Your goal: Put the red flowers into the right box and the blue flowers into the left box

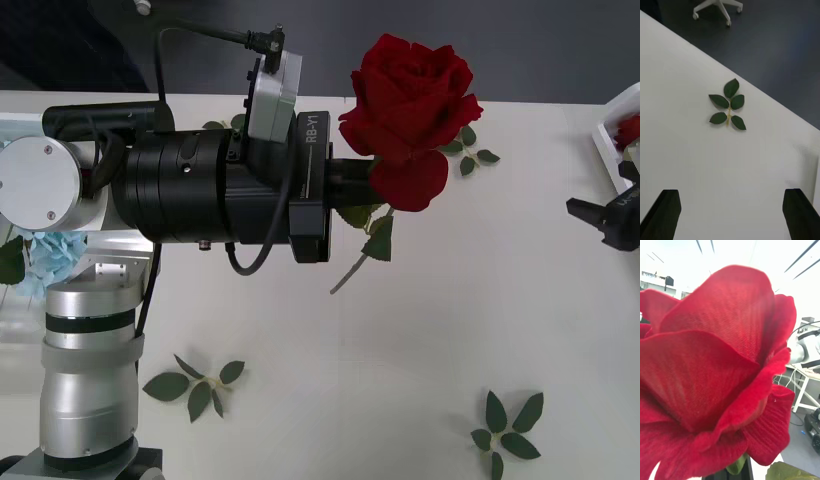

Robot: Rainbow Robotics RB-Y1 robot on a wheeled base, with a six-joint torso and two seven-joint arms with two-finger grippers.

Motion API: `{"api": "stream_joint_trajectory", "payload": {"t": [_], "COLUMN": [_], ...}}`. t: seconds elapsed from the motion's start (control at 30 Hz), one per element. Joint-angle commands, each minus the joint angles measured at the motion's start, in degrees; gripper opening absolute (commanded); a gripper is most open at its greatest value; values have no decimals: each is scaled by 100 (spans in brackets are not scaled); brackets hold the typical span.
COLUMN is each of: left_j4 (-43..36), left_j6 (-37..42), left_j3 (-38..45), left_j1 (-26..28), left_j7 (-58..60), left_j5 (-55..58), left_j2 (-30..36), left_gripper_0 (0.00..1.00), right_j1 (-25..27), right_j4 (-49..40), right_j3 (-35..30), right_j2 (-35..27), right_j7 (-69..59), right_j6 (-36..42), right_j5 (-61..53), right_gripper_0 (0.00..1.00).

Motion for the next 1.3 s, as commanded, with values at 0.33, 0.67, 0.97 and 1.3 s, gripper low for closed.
{"api": "stream_joint_trajectory", "payload": {"t": [0.33, 0.67, 0.97, 1.3], "left_j4": [-141, -141, -141, -141], "left_j6": [-40, -40, -40, -40], "left_j3": [89, 89, 89, 89], "left_j1": [-119, -119, -119, -119], "left_j7": [301, 301, 301, 301], "left_j5": [66, 66, 66, 66], "left_j2": [-22, -22, -22, -22], "left_gripper_0": [0, 0, 0, 0], "right_j1": [276, 118, -647, -1702], "right_j4": [-926, -1726, -1884, -1901], "right_j3": [1413, 2143, 3119, 4375], "right_j2": [-286, -418, -427, -198], "right_j7": [1617, 1731, 1775, 1828], "right_j6": [-1479, -1514, -1681, -1989], "right_j5": [-986, -1303, -1347, -1338], "right_gripper_0": [80, 80, 80, 80]}}
